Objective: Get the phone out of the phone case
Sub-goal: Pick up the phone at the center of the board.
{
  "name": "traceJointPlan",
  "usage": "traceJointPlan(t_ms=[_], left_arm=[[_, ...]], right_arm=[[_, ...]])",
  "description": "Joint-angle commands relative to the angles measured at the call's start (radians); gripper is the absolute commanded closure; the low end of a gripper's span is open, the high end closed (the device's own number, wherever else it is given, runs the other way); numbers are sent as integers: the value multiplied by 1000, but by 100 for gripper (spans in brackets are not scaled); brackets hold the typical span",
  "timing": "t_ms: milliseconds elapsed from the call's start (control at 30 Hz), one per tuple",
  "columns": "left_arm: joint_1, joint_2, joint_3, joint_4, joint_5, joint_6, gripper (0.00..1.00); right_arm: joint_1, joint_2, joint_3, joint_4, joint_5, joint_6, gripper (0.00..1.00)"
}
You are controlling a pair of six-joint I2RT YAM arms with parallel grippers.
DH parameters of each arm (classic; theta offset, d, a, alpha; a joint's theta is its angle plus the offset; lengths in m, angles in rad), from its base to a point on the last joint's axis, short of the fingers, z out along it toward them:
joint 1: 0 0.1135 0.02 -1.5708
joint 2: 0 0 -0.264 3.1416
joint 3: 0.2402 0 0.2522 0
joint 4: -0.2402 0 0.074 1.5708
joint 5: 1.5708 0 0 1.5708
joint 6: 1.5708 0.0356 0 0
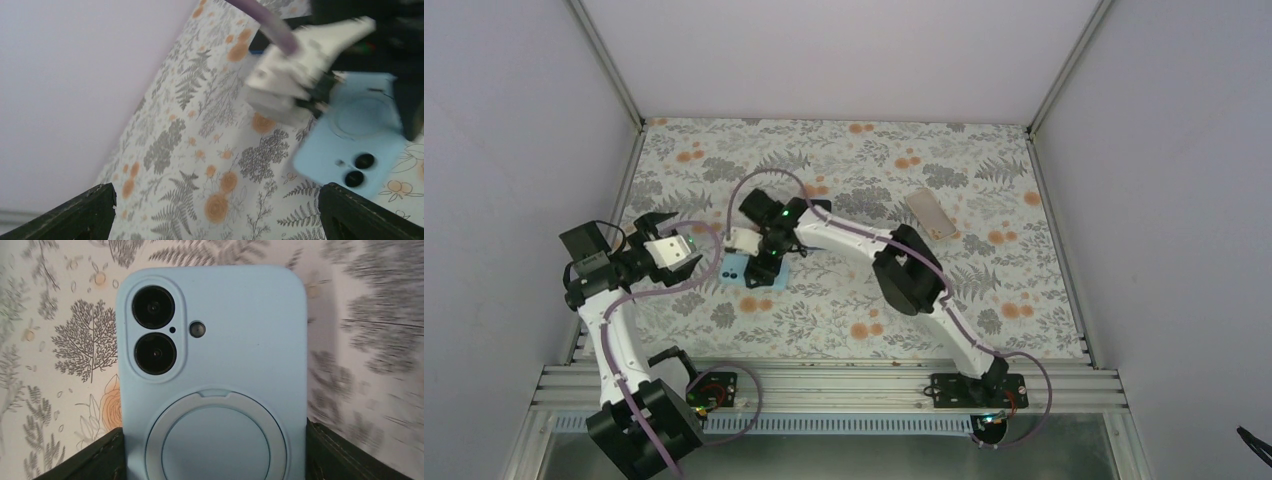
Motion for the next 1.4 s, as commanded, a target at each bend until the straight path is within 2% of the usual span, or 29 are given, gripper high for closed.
traceJointPlan(t_ms=[0,233,367,467,633,667,867,933,1000,1100,1267,1367], left_arm=[[4,25,27,-85,177,232,0],[4,100,47,-285,307,555,1],[5,124,47,-361,356,851,5],[-5,186,89,-390,396,917,5],[-19,377,175,-683,449,1321,9],[-26,401,188,-700,452,1337,11],[-48,384,143,-585,439,1338,12],[-51,391,164,-589,464,1292,12],[-58,436,221,-671,470,1241,9],[-63,508,317,-704,498,1022,7],[-64,491,371,-704,489,808,0],[-75,492,432,-700,463,586,0]], right_arm=[[-47,-108,14,-9,-154,39,44],[-107,-100,81,-95,-299,21,44],[-143,-95,129,-158,-371,-7,44],[-166,-100,144,-195,-422,-25,44],[-187,-115,146,-230,-488,-51,45],[-188,-116,147,-236,-500,-56,45],[-201,-107,188,-291,-531,-80,46],[-204,-96,216,-312,-536,-85,46],[-204,-90,236,-322,-534,-85,46],[-207,-97,233,-319,-528,-85,46],[-216,-125,185,-297,-492,-86,47],[-222,-144,166,-283,-468,-87,47]])
